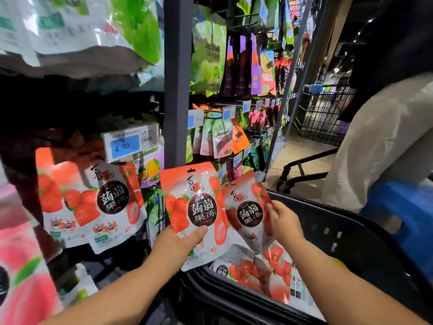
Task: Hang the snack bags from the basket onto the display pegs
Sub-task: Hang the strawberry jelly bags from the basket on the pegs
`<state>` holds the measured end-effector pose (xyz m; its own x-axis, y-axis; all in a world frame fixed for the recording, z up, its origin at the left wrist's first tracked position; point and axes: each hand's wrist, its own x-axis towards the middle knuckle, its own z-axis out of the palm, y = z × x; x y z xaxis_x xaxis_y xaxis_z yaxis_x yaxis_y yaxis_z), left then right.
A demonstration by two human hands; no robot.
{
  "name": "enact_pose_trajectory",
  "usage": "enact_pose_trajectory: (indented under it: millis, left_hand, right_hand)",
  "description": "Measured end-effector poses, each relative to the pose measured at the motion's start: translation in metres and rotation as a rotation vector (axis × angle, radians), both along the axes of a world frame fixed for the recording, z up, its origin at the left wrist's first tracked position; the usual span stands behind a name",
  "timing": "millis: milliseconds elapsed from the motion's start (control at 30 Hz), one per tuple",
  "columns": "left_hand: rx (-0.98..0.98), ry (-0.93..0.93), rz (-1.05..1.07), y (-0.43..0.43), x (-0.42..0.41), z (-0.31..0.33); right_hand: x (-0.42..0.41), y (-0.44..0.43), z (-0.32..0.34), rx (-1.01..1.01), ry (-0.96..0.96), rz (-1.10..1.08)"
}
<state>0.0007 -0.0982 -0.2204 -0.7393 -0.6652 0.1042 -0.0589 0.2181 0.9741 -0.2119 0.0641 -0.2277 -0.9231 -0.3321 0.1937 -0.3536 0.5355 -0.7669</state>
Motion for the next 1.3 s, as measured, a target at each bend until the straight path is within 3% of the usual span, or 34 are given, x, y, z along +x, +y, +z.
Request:
enact_pose_trajectory:
  millis: [133,367,633,900,1033,1133,1300]
  left_hand:
    - [0.048,0.002,0.042,0.003,0.008,0.009]
    - [0.058,-0.042,0.088,0.006,0.031,0.027]
    - [0.134,0.008,0.11,0.02,0.065,0.065]
    - [0.17,0.049,0.219,0.027,0.102,0.053]
    - [0.237,0.06,0.258,0.017,0.117,0.05]
    - [0.243,0.047,0.287,0.01,0.127,0.048]
    - [0.247,0.052,0.331,0.008,0.132,0.047]
  right_hand:
    - [0.014,0.006,0.028,-0.242,-0.011,-0.034]
    - [0.063,0.006,0.045,-0.5,-0.223,-0.001]
    - [0.119,-0.027,0.041,-0.488,-0.22,0.087]
    - [0.16,-0.044,0.048,-0.411,-0.143,0.304]
    - [0.171,-0.047,0.045,-0.501,-0.365,0.594]
    - [0.176,-0.055,0.037,-0.413,-0.418,0.768]
    - [0.174,-0.073,0.034,-0.454,-0.489,0.753]
